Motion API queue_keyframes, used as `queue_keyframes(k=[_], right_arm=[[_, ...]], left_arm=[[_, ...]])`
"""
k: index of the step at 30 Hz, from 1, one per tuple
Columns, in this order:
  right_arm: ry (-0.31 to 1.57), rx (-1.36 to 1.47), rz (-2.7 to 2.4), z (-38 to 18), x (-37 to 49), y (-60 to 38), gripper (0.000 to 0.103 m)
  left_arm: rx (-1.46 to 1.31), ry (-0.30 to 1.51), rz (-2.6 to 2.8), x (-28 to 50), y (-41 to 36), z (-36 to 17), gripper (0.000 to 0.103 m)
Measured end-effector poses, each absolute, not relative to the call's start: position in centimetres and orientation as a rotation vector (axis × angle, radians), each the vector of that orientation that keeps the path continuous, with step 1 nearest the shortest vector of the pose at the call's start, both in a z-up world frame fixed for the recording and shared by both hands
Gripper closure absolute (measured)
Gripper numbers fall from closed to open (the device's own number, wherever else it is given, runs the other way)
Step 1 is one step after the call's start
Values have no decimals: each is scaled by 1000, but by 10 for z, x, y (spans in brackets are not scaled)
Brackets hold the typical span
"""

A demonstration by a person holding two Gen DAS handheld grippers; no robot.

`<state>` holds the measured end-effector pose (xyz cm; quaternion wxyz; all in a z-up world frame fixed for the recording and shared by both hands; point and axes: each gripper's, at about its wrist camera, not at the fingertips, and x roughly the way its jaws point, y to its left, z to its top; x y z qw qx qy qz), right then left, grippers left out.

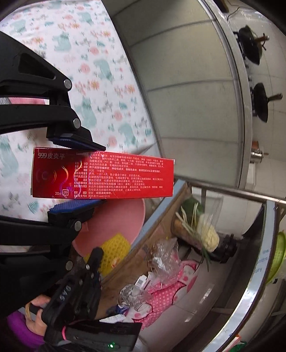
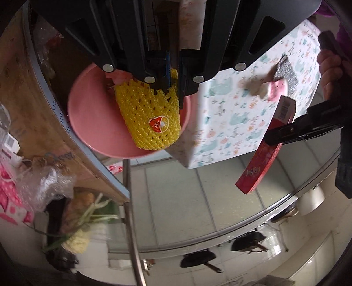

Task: Collect trash
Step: 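Carry the red box and yellow net over the pink bucket with both tools, then open both tools to drop the box and net into the bucket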

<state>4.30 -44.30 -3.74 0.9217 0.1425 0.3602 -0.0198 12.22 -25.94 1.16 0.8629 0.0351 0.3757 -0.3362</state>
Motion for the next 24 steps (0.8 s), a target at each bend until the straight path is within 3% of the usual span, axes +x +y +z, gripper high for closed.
queue_keyframes(k=[10, 22, 24], right_arm=[[807, 337, -103, -67, 68, -468, 98], [897, 358, -137, -89, 84, -484, 97], [903, 358, -133, -91, 83, -484, 87]], left_arm=[[101, 907, -774, 142, -349, -31, 64], [128, 979, -780, 157, -386, -66, 63], [127, 976, -773, 158, -387, -67, 61]])
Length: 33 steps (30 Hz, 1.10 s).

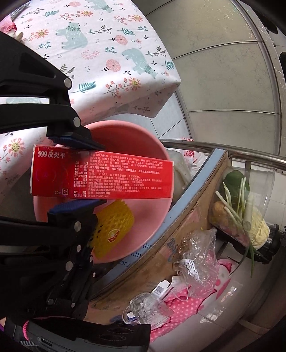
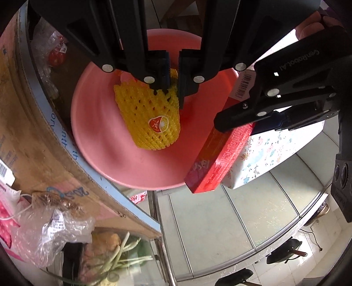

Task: Collect trash
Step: 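Open both tools to drop the box and net into the bucket, then move both tools back over the scouring pad and paper cup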

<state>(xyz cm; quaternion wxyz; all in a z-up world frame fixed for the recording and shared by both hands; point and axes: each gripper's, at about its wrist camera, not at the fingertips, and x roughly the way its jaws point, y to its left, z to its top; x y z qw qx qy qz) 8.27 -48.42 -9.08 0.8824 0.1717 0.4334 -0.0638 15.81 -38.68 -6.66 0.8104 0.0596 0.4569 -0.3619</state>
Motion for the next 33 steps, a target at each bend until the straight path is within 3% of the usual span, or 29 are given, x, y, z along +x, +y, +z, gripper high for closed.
queue_keyframes(k=[3, 5, 33], right_arm=[[892, 352, -125, -90, 82, -484, 71], [890, 346, -125, -89, 81, -482, 69], [853, 344, -111, -67, 58, -461, 68]], left_arm=[[116, 982, -770, 160, -386, -66, 56], [107, 988, -772, 161, -385, -66, 54], [97, 870, -697, 128, -323, -25, 48]])
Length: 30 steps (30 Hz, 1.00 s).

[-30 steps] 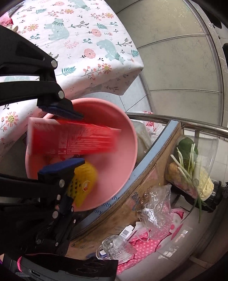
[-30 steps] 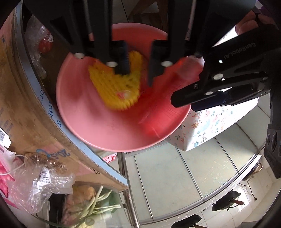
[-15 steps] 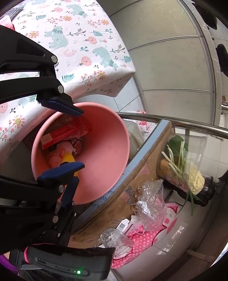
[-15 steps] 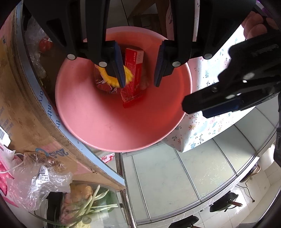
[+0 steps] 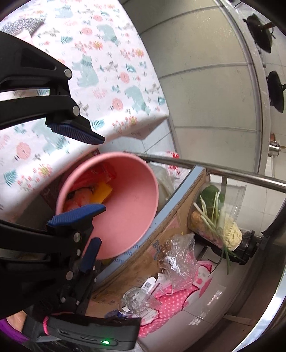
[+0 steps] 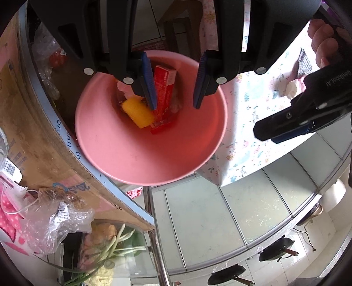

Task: Collect trash
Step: 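Move both tools back over the scouring pad and paper cup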

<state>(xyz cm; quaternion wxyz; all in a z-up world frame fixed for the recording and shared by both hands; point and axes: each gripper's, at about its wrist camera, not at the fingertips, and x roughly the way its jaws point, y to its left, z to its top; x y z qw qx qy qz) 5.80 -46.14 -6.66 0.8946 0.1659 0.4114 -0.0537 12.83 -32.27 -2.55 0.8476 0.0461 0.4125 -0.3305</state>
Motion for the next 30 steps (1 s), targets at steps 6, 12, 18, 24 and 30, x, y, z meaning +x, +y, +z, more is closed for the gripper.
queue_keyframes(k=[6, 12, 18, 24, 30], right_arm=[[833, 317, -53, -54, 49, -435, 68], [824, 299, 17, -47, 44, -402, 68], [842, 274, 84, -47, 44, -370, 68], [848, 260, 135, -45, 41, -342, 68], [865, 242, 170, -47, 39, -326, 68]], left_arm=[[108, 838, -651, 112, -282, -16, 48], [98, 823, -570, 97, -225, -11, 48], [76, 842, -469, 83, -159, -13, 48], [73, 870, -396, 68, -109, -25, 48], [57, 933, -371, 59, -75, -50, 47]])
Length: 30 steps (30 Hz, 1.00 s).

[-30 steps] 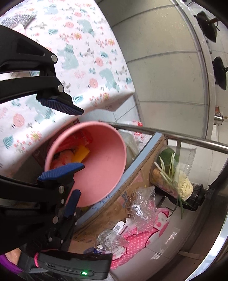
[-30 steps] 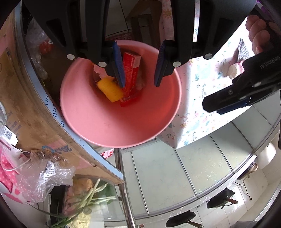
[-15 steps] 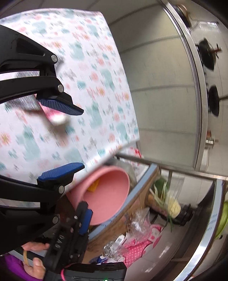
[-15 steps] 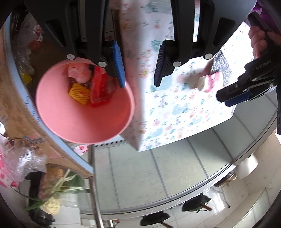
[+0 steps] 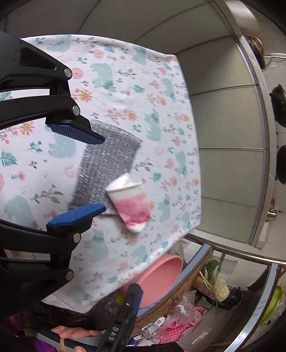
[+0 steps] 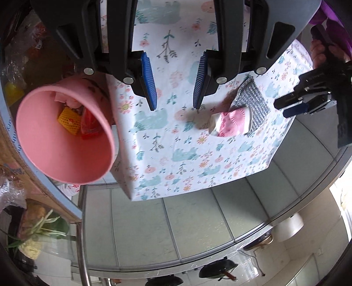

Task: Collect trash
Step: 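Move both tools back over the scouring pad and paper cup, then grasp the silver scouring pad with the left tool while the right tool grasps the pink paper cup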

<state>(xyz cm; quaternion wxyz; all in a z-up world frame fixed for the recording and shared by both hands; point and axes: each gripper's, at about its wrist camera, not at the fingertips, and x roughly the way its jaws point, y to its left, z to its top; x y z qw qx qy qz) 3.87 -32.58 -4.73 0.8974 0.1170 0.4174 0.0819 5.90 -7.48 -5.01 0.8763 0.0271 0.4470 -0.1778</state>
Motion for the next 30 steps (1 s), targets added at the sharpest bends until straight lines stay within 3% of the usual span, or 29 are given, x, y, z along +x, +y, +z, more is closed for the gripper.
queue_keyframes(k=[12, 18, 19, 24, 30], right_arm=[[898, 262, 197, -61, 48, -326, 68], [900, 245, 244, -60, 56, -319, 68], [898, 240, 253, -59, 58, -316, 68], [896, 212, 325, -52, 74, -297, 68], [886, 166, 441, -40, 90, -272, 68]], left_arm=[[69, 1034, -331, 76, -85, -93, 47], [118, 999, -312, 79, -94, -98, 48], [120, 992, -319, 79, -94, -98, 50], [142, 963, -380, 75, -97, -96, 88], [85, 965, -403, 77, -86, -88, 93]])
